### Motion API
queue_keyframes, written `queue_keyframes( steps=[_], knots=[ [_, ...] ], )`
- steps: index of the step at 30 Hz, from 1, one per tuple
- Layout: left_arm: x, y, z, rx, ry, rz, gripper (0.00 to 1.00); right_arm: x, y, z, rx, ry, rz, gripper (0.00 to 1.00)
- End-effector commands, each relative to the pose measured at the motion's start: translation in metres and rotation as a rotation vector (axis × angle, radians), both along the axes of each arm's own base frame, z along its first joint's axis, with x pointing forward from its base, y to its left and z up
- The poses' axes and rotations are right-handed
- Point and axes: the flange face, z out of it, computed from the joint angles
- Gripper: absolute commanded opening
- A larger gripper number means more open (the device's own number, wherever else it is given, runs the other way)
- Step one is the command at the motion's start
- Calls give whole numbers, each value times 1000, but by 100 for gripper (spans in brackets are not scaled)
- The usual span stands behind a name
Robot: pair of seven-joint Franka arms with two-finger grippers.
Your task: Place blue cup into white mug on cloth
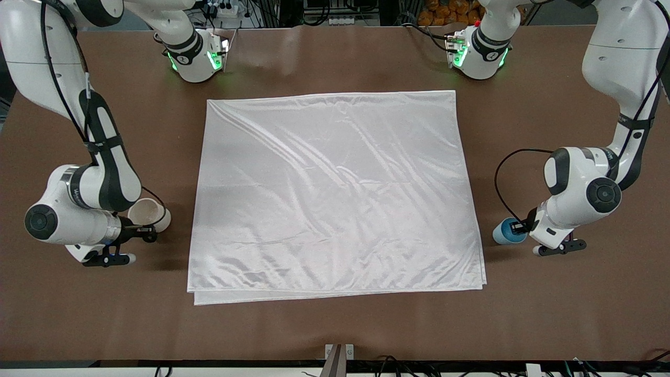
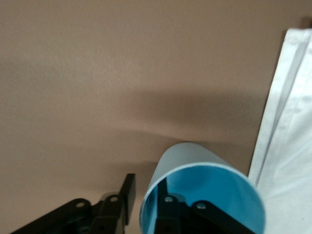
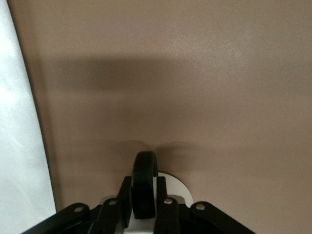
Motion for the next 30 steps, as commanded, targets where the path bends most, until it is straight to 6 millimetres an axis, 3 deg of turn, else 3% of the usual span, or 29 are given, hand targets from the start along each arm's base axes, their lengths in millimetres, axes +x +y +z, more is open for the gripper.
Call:
queue_keyframes(
  steps=[1, 8, 16, 25, 27, 30],
  knots=[
    [2, 0, 39, 27, -40, -29, 0, -2, 0, -1, -7, 5, 22, 23],
    [4, 1, 56, 31, -58, -34, 0, -2, 11, 13, -2, 17, 35, 20],
    [-4, 2, 110, 49, -53, -62, 0, -4, 37, 47, -1, 32, 63, 12],
    [-13, -16, 218, 47, -62, -59, 0, -4, 80, 75, 1, 50, 58, 7],
    [-9, -22, 248, 43, -55, -58, 0, -4, 100, 80, 5, 48, 46, 7],
    [-6, -24, 275, 42, -38, -56, 0, -5, 132, 82, 6, 43, 15, 7]
  ],
)
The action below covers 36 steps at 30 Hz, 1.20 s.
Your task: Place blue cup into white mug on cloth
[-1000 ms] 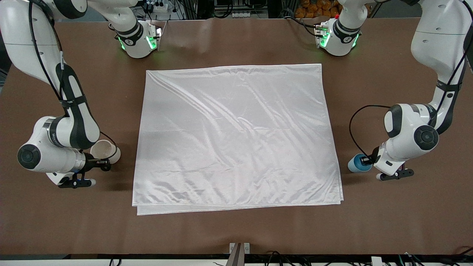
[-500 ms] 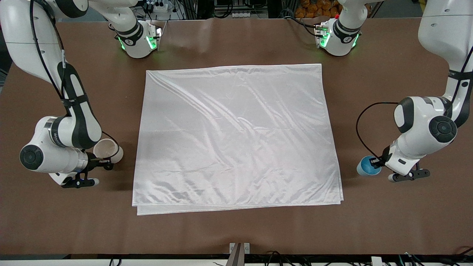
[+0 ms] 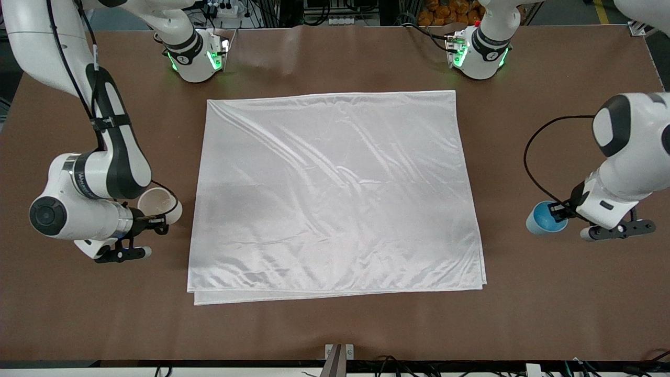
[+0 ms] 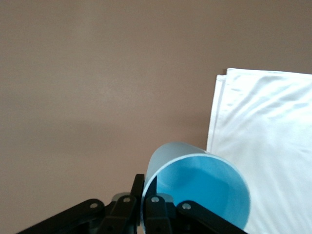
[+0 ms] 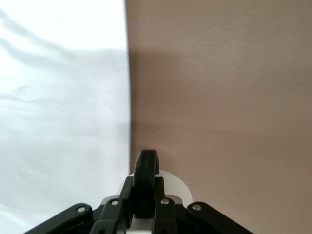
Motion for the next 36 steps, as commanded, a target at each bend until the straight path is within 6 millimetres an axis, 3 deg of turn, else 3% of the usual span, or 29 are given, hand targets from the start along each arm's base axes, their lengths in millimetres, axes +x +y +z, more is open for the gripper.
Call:
queue_keyframes(
  steps=[1, 4, 7, 11, 18, 20, 25, 30, 36],
  knots=[
    [5, -7, 53, -14, 20, -5, 0, -2, 57, 13, -1, -2, -56, 7],
    [4, -9, 62, -11, 18, -9, 0, -3, 86, 15, -5, -8, -93, 7],
    [2, -13, 66, -13, 17, -15, 0, -9, 128, 12, -11, -13, -100, 7],
    [-3, -19, 73, -12, 25, -24, 0, -17, 161, 10, 0, -10, -131, 7],
    [-5, -39, 79, -21, 17, -53, 0, -27, 204, 14, 79, 1, -141, 5],
    [-7, -46, 88, -24, 1, -58, 0, -29, 219, 17, 97, -16, -144, 4],
    [-15, -77, 98, -34, -2, -95, 0, -37, 246, 10, 96, -24, -168, 3],
    [-19, -97, 98, -42, -1, -106, 0, -43, 275, 6, 94, -36, -193, 3],
    [-24, -98, 98, -36, 29, -112, 0, -45, 301, 7, 94, -43, -242, 3]
  ],
)
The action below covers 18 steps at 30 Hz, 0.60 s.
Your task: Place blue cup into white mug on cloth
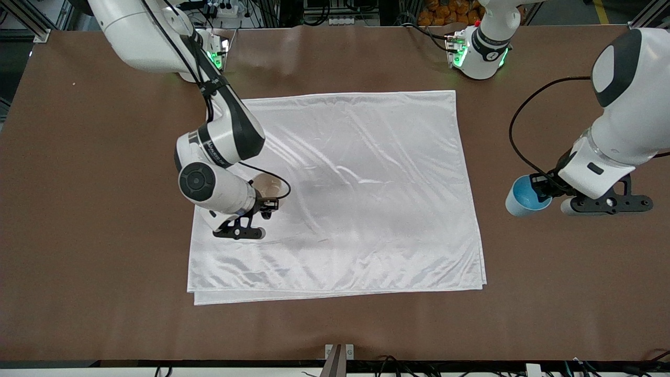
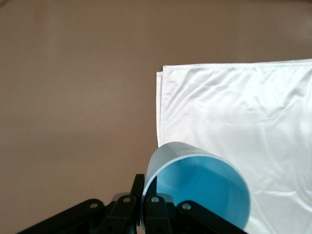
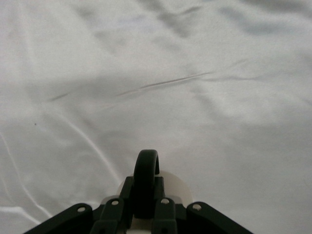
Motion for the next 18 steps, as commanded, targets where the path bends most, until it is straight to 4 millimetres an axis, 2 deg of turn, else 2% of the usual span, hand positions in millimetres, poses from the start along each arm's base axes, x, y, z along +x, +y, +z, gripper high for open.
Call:
queue_keyframes(
  steps=[1, 6, 13, 18],
  knots=[
    [-8, 0, 8, -6, 31, 8, 0, 4, 26, 2, 16, 1, -61, 2],
    [-21, -11, 21, 4, 45, -8, 0, -2, 50, -3, 12, 6, -84, 2],
    [-31, -26, 21, -12, 90, -16, 0, -13, 75, -11, 13, 0, -102, 2],
    [-38, -47, 24, -48, 99, -20, 0, -20, 95, -21, 26, -24, -125, 2]
  ],
)
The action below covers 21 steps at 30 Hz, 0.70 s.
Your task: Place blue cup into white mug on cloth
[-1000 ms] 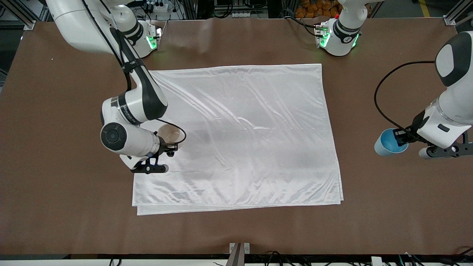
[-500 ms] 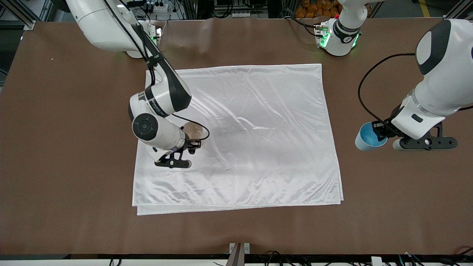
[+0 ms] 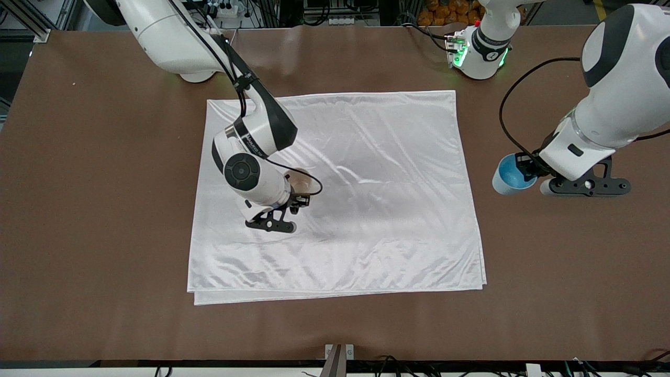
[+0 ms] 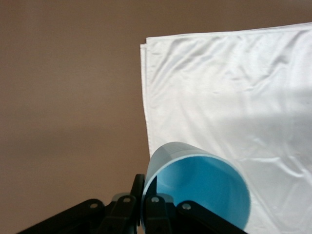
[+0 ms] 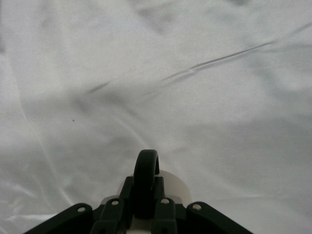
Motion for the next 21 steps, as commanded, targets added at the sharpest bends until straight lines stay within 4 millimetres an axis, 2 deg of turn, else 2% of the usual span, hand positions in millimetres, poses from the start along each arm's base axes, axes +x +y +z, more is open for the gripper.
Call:
queue_keyframes(
  steps=[1, 15, 16, 20, 21],
  knots=[
    [-10, -17, 8, -32, 15, 19, 0, -2, 22, -11, 23, -11, -41, 2],
    [-18, -41, 6, -38, 27, -21, 0, -12, 45, -46, 29, -27, -85, 4],
    [-18, -43, 5, -38, 30, -23, 0, -12, 45, -46, 29, -27, -85, 8],
    [-21, -50, 5, -40, 32, -32, 0, -12, 44, -46, 28, -24, -86, 42],
    [-21, -54, 5, -41, 34, -26, 0, -12, 44, -46, 28, -24, -86, 45]
  ],
)
